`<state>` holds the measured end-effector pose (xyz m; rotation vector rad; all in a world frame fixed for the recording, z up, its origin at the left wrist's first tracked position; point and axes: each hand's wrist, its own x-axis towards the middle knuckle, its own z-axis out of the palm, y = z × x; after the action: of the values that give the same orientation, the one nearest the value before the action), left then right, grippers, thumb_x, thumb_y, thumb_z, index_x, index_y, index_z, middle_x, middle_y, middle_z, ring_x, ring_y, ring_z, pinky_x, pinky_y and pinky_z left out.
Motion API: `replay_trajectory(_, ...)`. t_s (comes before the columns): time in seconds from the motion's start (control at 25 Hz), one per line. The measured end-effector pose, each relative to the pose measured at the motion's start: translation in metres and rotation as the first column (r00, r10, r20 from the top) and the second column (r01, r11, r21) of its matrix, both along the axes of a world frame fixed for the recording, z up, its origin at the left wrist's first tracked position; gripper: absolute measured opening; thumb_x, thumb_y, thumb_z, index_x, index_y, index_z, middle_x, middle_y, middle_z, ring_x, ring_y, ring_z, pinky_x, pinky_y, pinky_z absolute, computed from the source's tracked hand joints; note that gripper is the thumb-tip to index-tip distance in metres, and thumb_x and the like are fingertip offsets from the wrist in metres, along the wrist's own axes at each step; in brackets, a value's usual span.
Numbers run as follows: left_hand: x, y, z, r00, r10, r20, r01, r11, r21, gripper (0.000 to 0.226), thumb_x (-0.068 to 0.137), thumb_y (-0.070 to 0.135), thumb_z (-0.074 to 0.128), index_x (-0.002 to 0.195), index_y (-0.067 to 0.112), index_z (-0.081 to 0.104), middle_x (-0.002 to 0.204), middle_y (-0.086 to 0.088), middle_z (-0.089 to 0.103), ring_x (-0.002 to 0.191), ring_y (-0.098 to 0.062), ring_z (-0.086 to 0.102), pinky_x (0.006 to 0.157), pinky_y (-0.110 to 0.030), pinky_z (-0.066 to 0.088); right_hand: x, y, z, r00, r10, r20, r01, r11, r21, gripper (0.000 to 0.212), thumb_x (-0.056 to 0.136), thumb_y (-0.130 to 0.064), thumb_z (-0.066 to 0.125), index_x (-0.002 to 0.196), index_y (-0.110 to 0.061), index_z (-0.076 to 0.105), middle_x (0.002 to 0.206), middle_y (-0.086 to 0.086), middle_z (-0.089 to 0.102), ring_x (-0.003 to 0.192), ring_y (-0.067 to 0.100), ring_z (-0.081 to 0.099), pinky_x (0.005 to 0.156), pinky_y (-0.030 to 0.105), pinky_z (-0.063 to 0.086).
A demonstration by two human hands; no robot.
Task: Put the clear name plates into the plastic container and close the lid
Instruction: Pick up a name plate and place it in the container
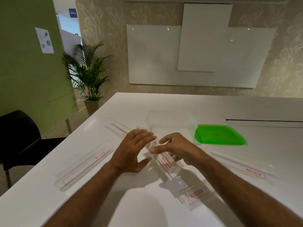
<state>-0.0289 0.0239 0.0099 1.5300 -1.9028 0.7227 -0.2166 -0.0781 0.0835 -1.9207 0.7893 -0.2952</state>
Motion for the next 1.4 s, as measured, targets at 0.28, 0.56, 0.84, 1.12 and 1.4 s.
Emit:
replay_trajectory(0.28,-0.015,-0.005,-0.002,0.958,0.007,-0.286,-0.058,0.984,-0.171,0.055,0.067,0.025,0.088,0.114,0.009,0.066,0.117,-0.002,0.069,0.111,-0.015,0.064,0.094,-0.032,0.053,-0.002,-0.001,0.014,0.981,0.009,0.192,-0.027,0.995,0.094,0.072,0.064,-0.065,0.074,0.111,-0.012,0.066,0.098,0.014,0.069,0.076,0.03,0.07,0.059,0.036,0.057)
replay_trajectory(0.56,-0.049,-0.003,0.014,0.703,-0.117,-0.702,0.031,0.99,-0.134,0.06,0.078,0.043,0.074,0.13,0.016,0.06,0.124,0.019,0.058,0.123,0.008,0.049,0.101,-0.007,0.035,-0.012,-0.04,0.017,0.924,0.37,0.094,-0.258,0.787,-0.561,0.07,0.071,-0.024,0.075,0.135,-0.034,0.049,0.132,-0.011,0.058,0.124,0.002,0.051,0.106,0.029,0.043)
replay_trajectory(0.84,-0.054,-0.013,0.013,0.375,-0.299,-0.878,0.217,0.949,-0.23,0.059,0.078,0.02,0.078,0.132,0.013,0.054,0.126,-0.009,0.063,0.122,-0.026,0.06,0.101,-0.044,0.052,-0.008,-0.053,0.017,0.891,0.454,-0.011,-0.304,0.578,-0.757,0.081,0.071,-0.029,0.083,0.141,-0.027,0.042,0.119,-0.003,0.067,0.104,0.008,0.061,0.085,0.019,0.055)
replay_trajectory(1.12,-0.044,-0.031,0.024,0.149,-0.429,-0.891,0.123,0.902,-0.414,0.049,0.074,0.009,0.081,0.114,0.001,0.053,0.114,-0.019,0.065,0.111,-0.039,0.063,0.087,-0.064,0.054,-0.005,-0.072,0.01,0.927,0.37,-0.059,-0.243,0.475,-0.846,0.086,0.066,-0.05,0.082,0.14,-0.026,0.047,0.134,-0.007,0.06,0.115,0.008,0.055,0.098,0.028,0.045)
replay_trajectory(1.4,-0.043,-0.047,0.042,0.088,-0.46,-0.883,0.208,0.876,-0.436,0.057,0.074,0.006,0.08,0.121,0.01,0.048,0.119,-0.021,0.065,0.115,-0.035,0.063,0.089,-0.052,0.057,0.0,-0.089,0.019,0.93,0.367,-0.004,-0.184,0.458,-0.87,0.073,0.067,-0.046,0.079,0.132,-0.023,0.055,0.121,-0.006,0.068,0.098,0.013,0.065,0.079,0.032,0.056)
